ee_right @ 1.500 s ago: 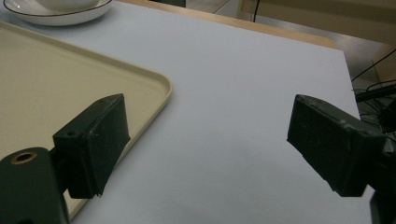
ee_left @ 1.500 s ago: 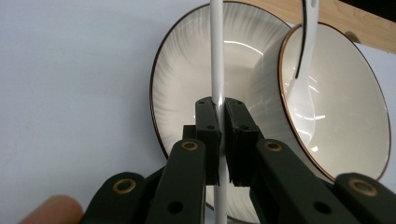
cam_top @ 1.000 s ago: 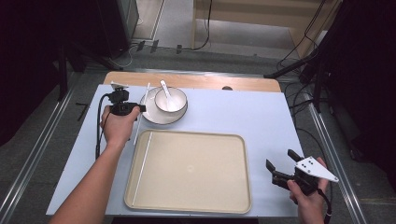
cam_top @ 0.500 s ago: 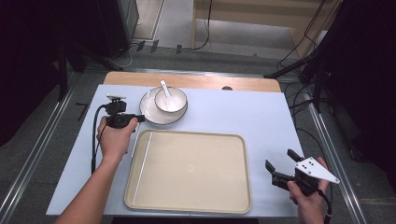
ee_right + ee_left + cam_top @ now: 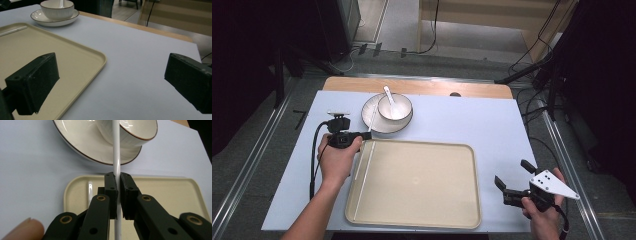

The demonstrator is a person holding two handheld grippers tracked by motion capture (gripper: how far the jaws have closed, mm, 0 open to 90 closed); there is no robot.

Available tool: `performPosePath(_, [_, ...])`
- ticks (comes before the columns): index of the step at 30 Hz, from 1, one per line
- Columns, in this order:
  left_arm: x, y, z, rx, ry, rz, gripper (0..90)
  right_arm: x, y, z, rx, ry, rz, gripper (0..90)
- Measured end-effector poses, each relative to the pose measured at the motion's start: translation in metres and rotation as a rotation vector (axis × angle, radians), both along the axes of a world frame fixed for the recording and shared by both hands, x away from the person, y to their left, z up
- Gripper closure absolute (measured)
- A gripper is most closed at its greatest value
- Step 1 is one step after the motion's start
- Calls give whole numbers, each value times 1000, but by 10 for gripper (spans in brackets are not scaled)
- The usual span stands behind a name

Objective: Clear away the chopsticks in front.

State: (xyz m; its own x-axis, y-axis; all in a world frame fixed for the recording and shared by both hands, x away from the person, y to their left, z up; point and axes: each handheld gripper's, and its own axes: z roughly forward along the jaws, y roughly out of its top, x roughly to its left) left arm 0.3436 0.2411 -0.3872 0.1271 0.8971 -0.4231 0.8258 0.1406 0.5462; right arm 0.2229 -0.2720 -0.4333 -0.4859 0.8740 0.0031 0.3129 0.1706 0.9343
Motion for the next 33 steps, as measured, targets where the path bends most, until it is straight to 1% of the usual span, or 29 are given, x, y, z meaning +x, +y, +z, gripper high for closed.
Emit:
performPosePath(1, [-3, -1, 1, -4, -6, 3, 855, -1, 0, 1, -1, -10, -5, 0])
performPosePath(2, [-5, -2, 1, -5, -7, -3, 855, -1, 0, 2, 10, -16, 0, 0])
performPosePath(3, [-7, -3, 2, -15, -9, -1, 855, -2, 0, 3, 18, -18, 8, 0])
performPosePath(7, [-16, -8, 2, -27, -13, -13, 855, -1, 2, 3, 16, -11, 30, 0])
performPosePath(11, [-24, -13, -2, -46, -9, -20, 855, -1, 4, 1, 17, 2, 49, 0])
performPosePath(13, [-28, -15, -4, -41, -3, -23, 854, 0, 6, 0, 6, 3, 50, 0])
performPosePath(16, [-33, -15, -8, -48, 2, -17, 854, 0, 7, -2, -1, -6, 48, 0])
performPosePath(19, [-39, -17, -12, -47, 6, -20, 854, 0, 7, -2, 12, -8, 40, 0])
performPosePath(20, [-41, -17, -13, -54, 9, -18, 854, 0, 7, -2, 13, -11, 42, 0])
performPosePath(22, [-45, -18, -16, -55, 9, -17, 854, 0, 7, -1, 19, -13, 43, 2])
performPosePath(25, [-51, -20, -20, -62, 13, -18, 854, -1, 7, 0, 14, -22, 38, 41])
performPosePath(27, [-55, -21, -23, -60, 19, -20, 854, -1, 7, -1, 8, -30, 22, 52])
performPosePath(29, [-58, -23, -27, -61, 26, -23, 854, -1, 9, -2, 6, -28, 3, 65])
performPosePath(30, [-59, -24, -28, -63, 29, -20, 854, -2, 10, -2, 5, -27, 2, 67])
performPosePath(32, [-61, -24, -31, -66, 36, -26, 854, -2, 10, -2, 0, -41, 12, 78])
performPosePath(33, [-63, -25, -32, -72, 36, -22, 854, -2, 10, -2, 2, -44, 14, 96])
